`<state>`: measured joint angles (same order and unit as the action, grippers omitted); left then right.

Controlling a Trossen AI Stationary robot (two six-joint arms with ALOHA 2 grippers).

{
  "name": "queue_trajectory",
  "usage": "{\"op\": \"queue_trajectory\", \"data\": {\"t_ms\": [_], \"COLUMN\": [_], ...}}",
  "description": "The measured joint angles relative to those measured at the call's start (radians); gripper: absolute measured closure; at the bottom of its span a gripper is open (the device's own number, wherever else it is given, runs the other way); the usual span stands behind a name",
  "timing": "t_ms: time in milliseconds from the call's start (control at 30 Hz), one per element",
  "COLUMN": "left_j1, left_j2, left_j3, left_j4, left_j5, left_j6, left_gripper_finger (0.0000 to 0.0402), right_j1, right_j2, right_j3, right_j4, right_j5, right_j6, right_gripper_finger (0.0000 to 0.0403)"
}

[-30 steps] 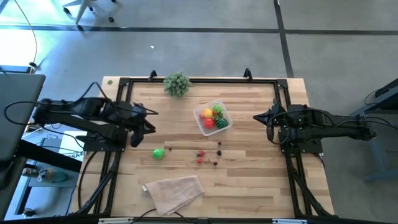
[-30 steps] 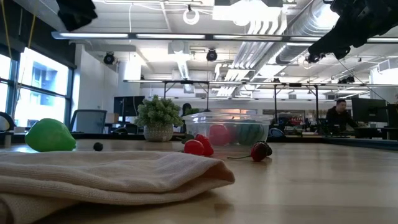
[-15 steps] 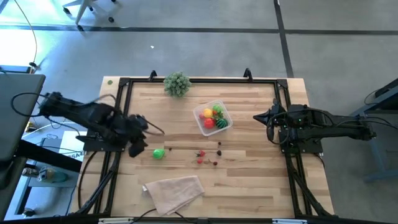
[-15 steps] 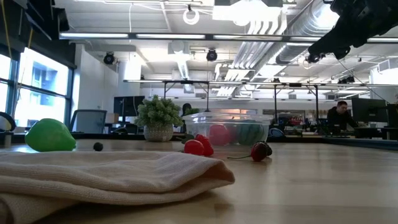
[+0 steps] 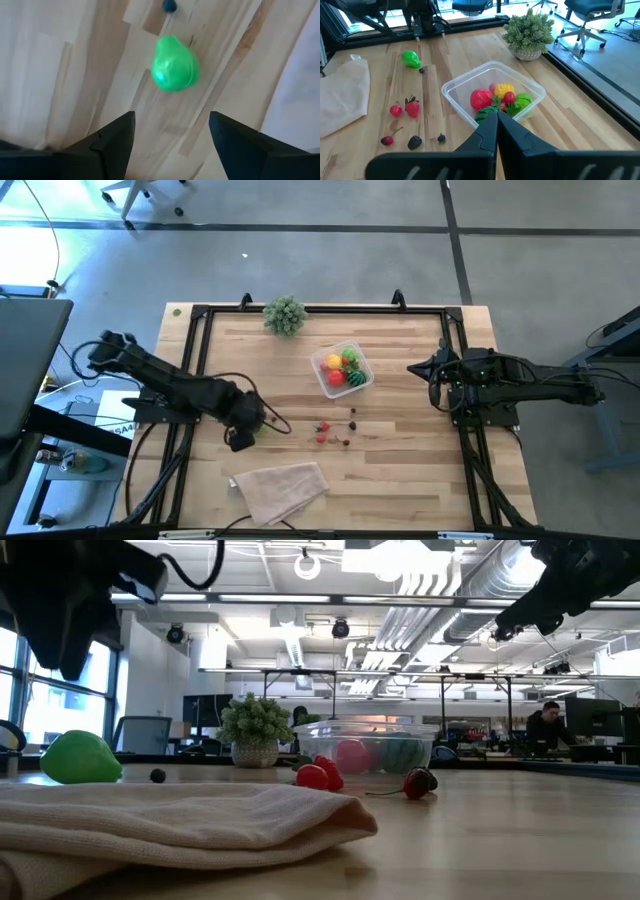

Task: Pick and placing Produce into tupperware
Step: Put the green pear into the transparent bin

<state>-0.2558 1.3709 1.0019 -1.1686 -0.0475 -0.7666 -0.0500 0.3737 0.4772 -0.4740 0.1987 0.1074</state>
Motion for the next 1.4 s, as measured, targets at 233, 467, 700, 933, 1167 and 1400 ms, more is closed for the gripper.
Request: {"op": "queue_trajectory", "data": {"t_ms": [233, 467, 700, 933, 1167, 1400], "left_j1": [0.000, 0.000, 0.001, 0.001, 0.001, 0.001], "left_j2": [0.061, 0.068, 0.073, 0.110, 0.175, 0.232], "left_j3": [0.000, 0.000, 0.000, 0.000, 0.000, -0.001], "left_j4": [0.076, 0.112, 0.136, 0.150, 0.161, 0.168], "left_j5": [0.002, -0.022, -0.046, -0.055, -0.059, -0.062], "left_j6": [0.026, 0.029, 0.029, 0.046, 0.055, 0.053], "left_gripper_finger": [0.0156, 0.0136, 0.0102, 0.0081, 0.0081, 0.0080], "right_j1": [0.000, 0.000, 0.000, 0.000, 0.000, 0.000], "right_j2": [0.000, 0.000, 0.000, 0.000, 0.000, 0.000], "right_j3": [0.000, 0.000, 0.000, 0.000, 0.000, 0.000], "right_j4": [0.001, 0.001, 0.000, 0.000, 0.000, 0.000], "right_j5": [0.000, 0.000, 0.000, 0.000, 0.000, 0.000], "right_j6": [0.000, 0.000, 0.000, 0.000, 0.000, 0.000], "right_gripper_finger": [0.0402, 0.0402, 0.0402, 0.0402, 0.0402, 0.0402]}}
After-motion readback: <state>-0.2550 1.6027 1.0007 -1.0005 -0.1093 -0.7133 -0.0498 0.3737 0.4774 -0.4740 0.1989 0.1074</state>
